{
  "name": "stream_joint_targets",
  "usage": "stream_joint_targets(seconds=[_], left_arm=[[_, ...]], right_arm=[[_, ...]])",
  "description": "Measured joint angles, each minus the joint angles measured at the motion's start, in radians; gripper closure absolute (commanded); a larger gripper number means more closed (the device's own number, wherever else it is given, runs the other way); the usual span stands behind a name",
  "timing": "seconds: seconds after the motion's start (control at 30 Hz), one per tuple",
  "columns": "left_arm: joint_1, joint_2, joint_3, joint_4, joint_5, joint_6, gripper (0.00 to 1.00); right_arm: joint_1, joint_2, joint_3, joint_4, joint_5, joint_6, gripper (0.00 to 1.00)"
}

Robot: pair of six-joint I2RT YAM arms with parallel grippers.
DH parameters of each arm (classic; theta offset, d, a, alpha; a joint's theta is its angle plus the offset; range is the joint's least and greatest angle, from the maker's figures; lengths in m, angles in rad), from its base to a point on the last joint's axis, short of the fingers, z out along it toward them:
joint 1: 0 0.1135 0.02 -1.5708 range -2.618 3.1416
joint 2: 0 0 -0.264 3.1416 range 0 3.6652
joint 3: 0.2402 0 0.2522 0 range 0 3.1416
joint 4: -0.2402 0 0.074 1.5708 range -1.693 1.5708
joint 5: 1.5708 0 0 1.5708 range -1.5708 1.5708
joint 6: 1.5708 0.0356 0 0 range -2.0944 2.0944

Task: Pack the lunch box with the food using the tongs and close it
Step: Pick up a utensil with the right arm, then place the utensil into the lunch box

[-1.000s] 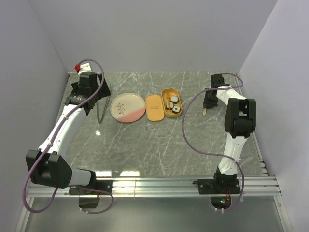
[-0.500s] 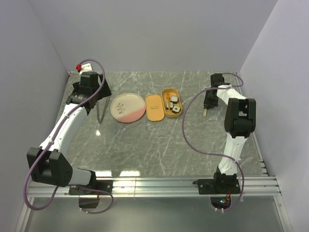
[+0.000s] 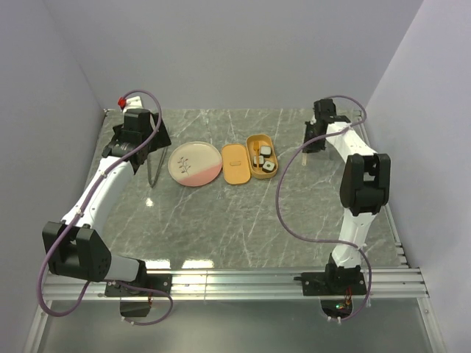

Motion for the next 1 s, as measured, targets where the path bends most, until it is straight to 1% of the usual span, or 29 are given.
stream_joint_targets(seconds=[0.27,0.47,0.63,1.0], left_arm=[[0.000,0.001,0.000,0.002,0.005,0.001,0.01],[0.000,-0.001,-0.006,0.002,0.005,0.001,0.01],[0.000,-0.014,-0.023,-0.001,0.003,0.003,0.01],[0.000,-0.077,-0.044,-0.006,-0.017,0.003,0.00]], right_arm=[[0.162,-0.010,0.132,-0.021,-0.055,0.000,1.00],[0.242,-0.004,0.186,-0.034,-0.101,0.000,1.00],[0.262,0.035,0.204,-0.040,-0.120,0.000,1.00],[0.265,0.142,0.204,-0.048,-0.128,-0.005,1.00]])
